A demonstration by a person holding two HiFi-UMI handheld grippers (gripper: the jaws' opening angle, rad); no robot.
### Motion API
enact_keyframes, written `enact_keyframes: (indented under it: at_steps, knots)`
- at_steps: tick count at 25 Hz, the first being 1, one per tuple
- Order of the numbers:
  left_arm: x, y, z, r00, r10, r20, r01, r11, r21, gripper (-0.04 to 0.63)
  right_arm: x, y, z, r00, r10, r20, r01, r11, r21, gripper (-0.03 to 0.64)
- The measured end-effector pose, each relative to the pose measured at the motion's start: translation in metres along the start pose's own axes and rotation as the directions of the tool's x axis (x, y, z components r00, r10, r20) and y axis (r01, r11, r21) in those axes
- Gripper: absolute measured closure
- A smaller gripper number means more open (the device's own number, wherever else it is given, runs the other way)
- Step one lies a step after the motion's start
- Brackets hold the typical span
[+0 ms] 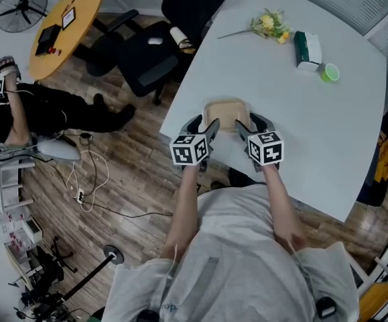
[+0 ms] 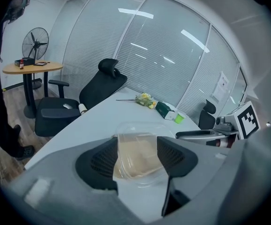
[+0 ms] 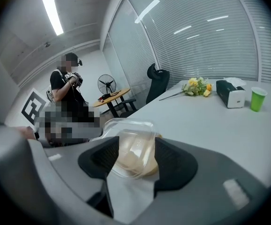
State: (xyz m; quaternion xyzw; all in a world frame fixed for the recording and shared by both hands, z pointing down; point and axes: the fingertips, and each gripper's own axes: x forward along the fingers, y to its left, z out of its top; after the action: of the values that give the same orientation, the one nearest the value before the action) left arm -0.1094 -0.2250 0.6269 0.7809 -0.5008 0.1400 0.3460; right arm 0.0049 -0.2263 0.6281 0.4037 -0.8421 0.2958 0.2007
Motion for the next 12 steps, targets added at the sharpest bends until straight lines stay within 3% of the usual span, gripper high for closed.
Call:
enact_keyframes:
  at_steps: [12]
  knots:
    - [-0.016, -0.024, 0.011, 0.999, -0.030, 0.036, 0.028, 0.999, 0.036, 0.327, -0.029, 0.001, 0.014, 0.995, -0.043, 0.087, 0.042, 0.999, 0.016, 0.402]
